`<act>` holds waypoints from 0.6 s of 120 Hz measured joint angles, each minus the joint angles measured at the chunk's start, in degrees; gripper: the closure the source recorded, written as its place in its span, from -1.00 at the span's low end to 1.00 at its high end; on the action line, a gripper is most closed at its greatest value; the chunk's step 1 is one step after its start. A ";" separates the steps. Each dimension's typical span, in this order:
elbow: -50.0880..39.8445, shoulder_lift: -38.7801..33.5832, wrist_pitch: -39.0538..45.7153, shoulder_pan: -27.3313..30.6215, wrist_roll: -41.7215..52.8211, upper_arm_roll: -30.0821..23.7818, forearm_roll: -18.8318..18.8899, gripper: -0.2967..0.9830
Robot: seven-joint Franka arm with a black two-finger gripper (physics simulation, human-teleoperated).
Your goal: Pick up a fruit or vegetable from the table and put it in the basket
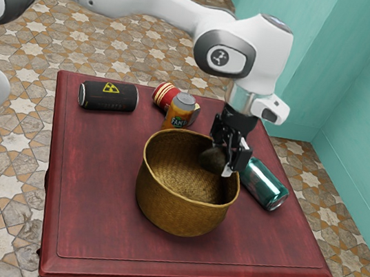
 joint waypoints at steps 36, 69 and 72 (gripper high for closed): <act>-1.27 -0.11 -0.41 -0.55 -0.75 0.01 0.00 -0.06; -2.47 -0.59 -2.06 -1.33 -1.40 0.16 0.04 -0.06; -2.56 -0.61 -2.12 -1.46 -1.45 0.22 0.05 -0.05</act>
